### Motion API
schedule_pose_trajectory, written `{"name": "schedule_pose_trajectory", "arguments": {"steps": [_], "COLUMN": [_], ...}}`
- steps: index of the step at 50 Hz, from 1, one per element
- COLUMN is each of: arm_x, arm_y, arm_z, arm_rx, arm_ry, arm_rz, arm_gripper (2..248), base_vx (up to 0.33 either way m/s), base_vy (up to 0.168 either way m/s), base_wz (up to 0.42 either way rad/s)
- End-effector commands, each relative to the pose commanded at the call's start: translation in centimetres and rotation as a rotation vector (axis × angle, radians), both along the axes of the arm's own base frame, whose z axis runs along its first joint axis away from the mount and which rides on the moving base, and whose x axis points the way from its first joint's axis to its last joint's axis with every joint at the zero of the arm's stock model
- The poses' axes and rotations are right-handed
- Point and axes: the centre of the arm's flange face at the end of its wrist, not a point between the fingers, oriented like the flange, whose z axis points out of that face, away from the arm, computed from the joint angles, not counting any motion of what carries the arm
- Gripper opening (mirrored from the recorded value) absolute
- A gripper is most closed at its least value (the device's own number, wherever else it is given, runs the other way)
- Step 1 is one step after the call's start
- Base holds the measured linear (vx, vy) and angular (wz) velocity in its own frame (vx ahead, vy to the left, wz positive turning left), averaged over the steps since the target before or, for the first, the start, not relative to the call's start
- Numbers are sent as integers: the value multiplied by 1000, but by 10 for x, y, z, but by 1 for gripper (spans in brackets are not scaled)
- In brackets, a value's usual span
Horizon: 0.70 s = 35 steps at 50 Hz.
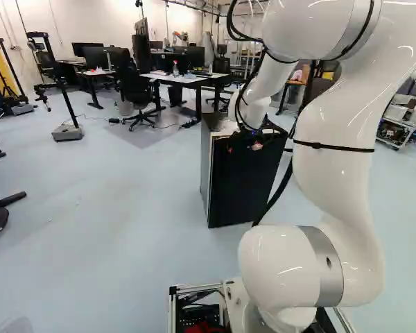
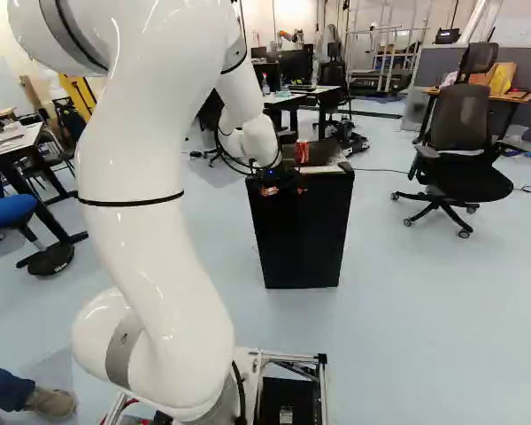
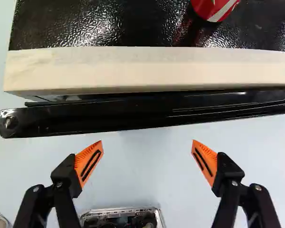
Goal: Grab a drink from the fridge
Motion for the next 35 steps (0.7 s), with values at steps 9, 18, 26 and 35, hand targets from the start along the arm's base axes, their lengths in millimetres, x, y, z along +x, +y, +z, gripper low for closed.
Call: {"name": "schedule_pose_trajectory", "arguments": {"steps": [9, 18, 26, 35], "arm_x": [1, 3, 4, 6], "arm_y": [0, 0, 0, 0], "arm_z": [1, 2, 2, 3], "arm_rx": [0, -1, -2, -2], "arm_ry": [-17, -37, -55, -75], "arm_rz": [2, 4, 6, 8], "arm_gripper": [247, 247, 247, 247], "base_vx": [0, 0, 0, 0], "base_vy": [0, 0, 0, 0], "base_wz": [0, 0, 0, 0]}}
